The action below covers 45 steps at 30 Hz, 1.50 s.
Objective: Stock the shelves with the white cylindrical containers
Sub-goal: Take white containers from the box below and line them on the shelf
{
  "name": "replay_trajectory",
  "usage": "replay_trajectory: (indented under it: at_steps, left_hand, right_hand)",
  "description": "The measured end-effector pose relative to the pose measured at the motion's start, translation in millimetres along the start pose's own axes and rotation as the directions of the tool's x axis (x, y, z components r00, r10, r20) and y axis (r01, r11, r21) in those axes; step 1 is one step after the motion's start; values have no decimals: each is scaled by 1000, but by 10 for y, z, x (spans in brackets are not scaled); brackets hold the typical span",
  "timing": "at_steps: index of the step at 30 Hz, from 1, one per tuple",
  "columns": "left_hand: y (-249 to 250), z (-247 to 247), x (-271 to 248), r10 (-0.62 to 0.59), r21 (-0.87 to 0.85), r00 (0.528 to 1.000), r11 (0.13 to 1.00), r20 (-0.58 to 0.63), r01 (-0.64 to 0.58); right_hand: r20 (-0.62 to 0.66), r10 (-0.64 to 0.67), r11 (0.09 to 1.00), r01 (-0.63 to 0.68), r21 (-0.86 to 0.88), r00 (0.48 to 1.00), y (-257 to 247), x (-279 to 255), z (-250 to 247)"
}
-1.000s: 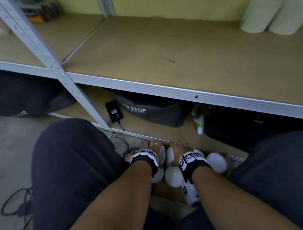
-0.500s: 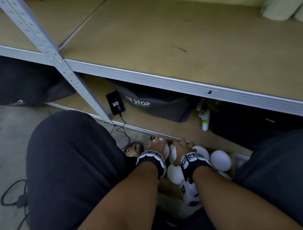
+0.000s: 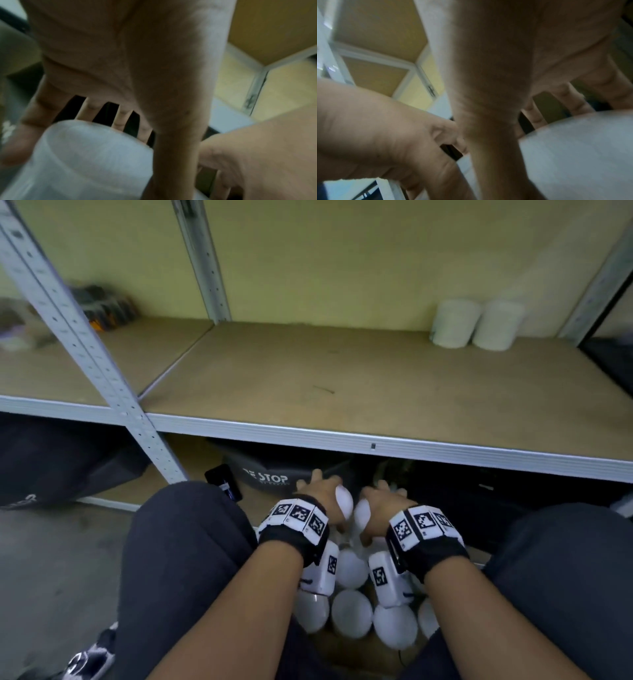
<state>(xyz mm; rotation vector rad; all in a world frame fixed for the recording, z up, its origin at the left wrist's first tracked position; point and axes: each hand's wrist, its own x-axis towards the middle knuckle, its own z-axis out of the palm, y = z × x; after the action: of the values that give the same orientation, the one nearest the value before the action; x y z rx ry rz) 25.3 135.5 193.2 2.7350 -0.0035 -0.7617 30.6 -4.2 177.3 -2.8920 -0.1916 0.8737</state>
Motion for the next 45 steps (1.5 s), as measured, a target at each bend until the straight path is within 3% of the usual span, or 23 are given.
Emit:
replay_trajectory:
  at_steps: [4, 8, 14, 20, 29, 34, 37, 40, 45]
  left_hand:
    - [106, -371, -329, 90, -9, 989, 996, -113, -92]
    - [187, -645, -610, 199, -70, 941, 972, -274, -226]
    - [330, -989, -745, 281, -146, 829, 908, -483, -393]
    - [477, -1206, -581, 267, -165, 735, 874, -623, -458]
    - [527, -1210, -164, 243, -182, 781, 893, -575, -411]
    - [500, -1226, -169, 271, -81, 784, 923, -559, -376]
    - [466, -1237, -263, 306, -32, 713, 908, -632, -418]
    - [467, -1240, -341, 332, -15, 670, 890, -665, -455]
    - [532, -1225, -359, 332, 17, 669, 902, -665, -431]
  right_hand:
    - [-97, -36, 999, 39, 35, 995, 57, -487, -434]
    - [-258, -81, 991, 104, 78, 963, 96, -889, -738]
    - [-548, -112, 955, 241, 170, 829, 155, -1164, -1062]
    - [-707, -80, 916, 331, 226, 702, 306, -959, -1194]
    - [-829, -2, 889, 380, 255, 560, 431, -431, -1205]
    - [-832, 25, 921, 310, 235, 555, 446, -461, -1185]
    - [-845, 39, 926, 298, 231, 533, 491, -574, -1237]
    - [-816, -7, 929, 306, 209, 578, 543, -655, -1306]
    - [-790, -42, 939, 294, 178, 611, 565, -699, -1324]
